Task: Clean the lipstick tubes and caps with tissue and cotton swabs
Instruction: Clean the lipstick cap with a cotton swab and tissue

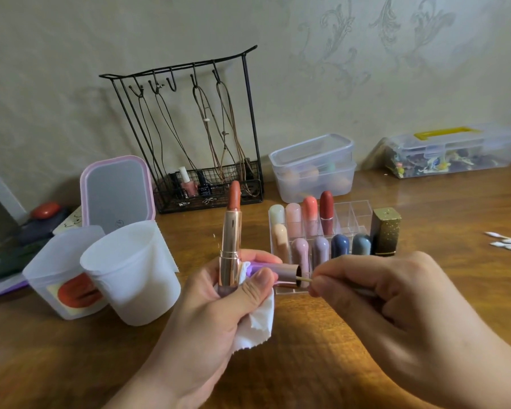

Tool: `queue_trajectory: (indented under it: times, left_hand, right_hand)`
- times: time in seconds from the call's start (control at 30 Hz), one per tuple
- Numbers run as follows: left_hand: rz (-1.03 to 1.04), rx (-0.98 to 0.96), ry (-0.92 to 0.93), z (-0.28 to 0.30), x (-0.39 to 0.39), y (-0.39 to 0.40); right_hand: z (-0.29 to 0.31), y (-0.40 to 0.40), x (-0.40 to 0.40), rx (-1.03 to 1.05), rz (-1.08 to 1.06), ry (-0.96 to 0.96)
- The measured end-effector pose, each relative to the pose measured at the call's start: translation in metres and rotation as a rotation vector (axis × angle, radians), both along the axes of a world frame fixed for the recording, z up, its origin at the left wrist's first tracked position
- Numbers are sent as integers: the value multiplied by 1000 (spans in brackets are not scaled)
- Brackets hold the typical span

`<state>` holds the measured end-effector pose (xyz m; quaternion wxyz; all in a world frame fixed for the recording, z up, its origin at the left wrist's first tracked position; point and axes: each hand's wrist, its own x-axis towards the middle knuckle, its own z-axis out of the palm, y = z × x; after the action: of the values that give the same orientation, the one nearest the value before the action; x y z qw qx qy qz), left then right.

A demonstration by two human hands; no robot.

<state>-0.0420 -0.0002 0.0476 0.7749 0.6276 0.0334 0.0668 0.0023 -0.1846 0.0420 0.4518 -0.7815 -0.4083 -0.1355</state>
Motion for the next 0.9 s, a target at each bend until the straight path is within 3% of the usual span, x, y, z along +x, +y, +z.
queue_trajectory:
  times: [0.13,0.3,0.5,0.63,0.9]
  left_hand:
    - [36,121,-38,-2,0,3]
    - [41,156,-70,-4,-2,4]
    - [19,33,8,2,-3,0]
    - [11,22,7,4,-5,-3]
    - [54,164,-90,-3,-2,3]
  right_hand:
    - [1,-1,2,-41,83,81]
    - [3,-3,6,-102,38,65]
    - [1,-2,6,-60,-137,-146]
    - [1,0,2,23,-143,-217]
    - [1,1,-1,-25,-2,-113]
